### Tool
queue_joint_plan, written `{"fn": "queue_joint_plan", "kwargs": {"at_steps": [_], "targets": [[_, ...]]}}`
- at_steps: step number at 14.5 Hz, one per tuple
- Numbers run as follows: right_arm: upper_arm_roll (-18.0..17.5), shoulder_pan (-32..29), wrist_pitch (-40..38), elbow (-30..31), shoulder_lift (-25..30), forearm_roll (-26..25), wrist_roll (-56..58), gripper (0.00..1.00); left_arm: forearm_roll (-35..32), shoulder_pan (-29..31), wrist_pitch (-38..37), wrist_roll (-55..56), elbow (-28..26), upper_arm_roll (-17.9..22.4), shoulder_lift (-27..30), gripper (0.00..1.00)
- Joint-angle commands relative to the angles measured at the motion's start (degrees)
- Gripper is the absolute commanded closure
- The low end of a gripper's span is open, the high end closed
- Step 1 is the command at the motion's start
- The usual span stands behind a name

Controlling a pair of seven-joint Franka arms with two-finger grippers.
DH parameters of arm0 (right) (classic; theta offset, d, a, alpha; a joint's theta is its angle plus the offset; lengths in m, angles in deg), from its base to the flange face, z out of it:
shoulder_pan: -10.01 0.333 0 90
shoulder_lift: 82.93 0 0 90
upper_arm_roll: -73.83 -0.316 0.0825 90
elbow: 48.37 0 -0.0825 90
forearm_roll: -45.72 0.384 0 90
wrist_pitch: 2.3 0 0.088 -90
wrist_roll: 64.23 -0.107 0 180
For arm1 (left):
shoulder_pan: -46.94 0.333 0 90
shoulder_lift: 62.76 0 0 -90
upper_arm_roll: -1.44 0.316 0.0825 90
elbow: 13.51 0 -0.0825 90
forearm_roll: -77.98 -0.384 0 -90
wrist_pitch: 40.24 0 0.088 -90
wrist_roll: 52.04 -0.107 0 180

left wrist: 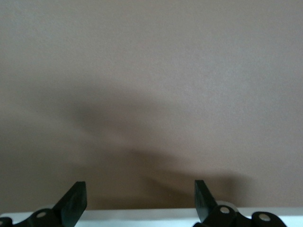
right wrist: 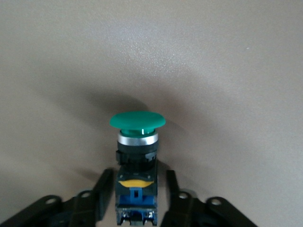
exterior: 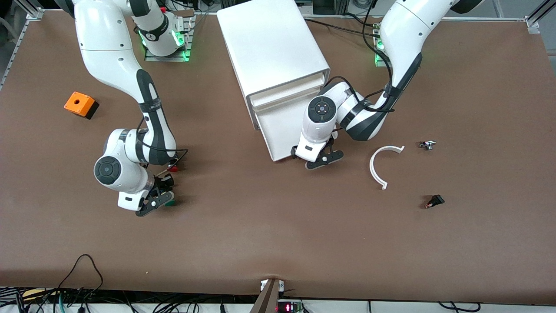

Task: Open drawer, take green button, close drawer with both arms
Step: 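Place the green button by the red button while the left gripper reaches the drawer, then push the drawer shut with the left gripper while the right gripper withdraws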

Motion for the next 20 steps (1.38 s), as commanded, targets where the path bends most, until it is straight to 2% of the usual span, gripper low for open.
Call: {"fn": "queue_joint_plan", "kwargs": {"at_steps": [1,4,7,10,14,16,18,19,20], "targets": [[-0.4,-0.3,0.1,0.3,2.1,1.4,1.4,0.00,1.6,-0.2,-0.2,1.3,0.9,-1.1,-1.2,0.00],[-0.6,-0.3,-3.0,0.3,5.6,1.4,1.0,0.00,5.7,-0.3,-0.4,0.4,0.9,-1.6,-1.4,0.00],[-0.4,-0.3,-6.5,-0.1,9.2,1.7,0.4,0.00,5.8,0.1,-0.7,0.5,0.1,-3.4,-1.5,0.00],[-0.3,-0.2,-15.0,-1.2,13.8,1.6,-4.3,0.00,10.2,0.3,-0.7,0.2,-0.1,-5.0,-2.2,0.00],[0.0,-0.3,-25.4,-1.2,21.6,0.6,-7.6,0.00,10.6,0.1,-1.4,0.3,-1.0,-6.6,-2.2,0.00],[0.4,-0.9,-29.6,-1.3,25.6,-2.5,-7.5,0.00,11.7,0.5,-2.4,0.3,-1.1,-7.7,-2.2,0.00],[-0.1,-1.8,-30.9,-1.4,28.8,-7.5,-7.2,0.00,12.6,0.4,-3.2,0.2,-1.1,-8.2,-2.1,0.00],[-1.6,-3.8,-32.1,-1.4,30.0,-7.7,-7.0,0.00,12.6,0.2,-3.8,0.3,-1.1,-8.3,-2.1,0.00],[-5.1,-7.2,-32.8,-1.4,31.0,-7.8,-7.1,0.00,12.6,0.3,-4.7,0.3,-1.0,-9.0,-2.1,0.00]]}}
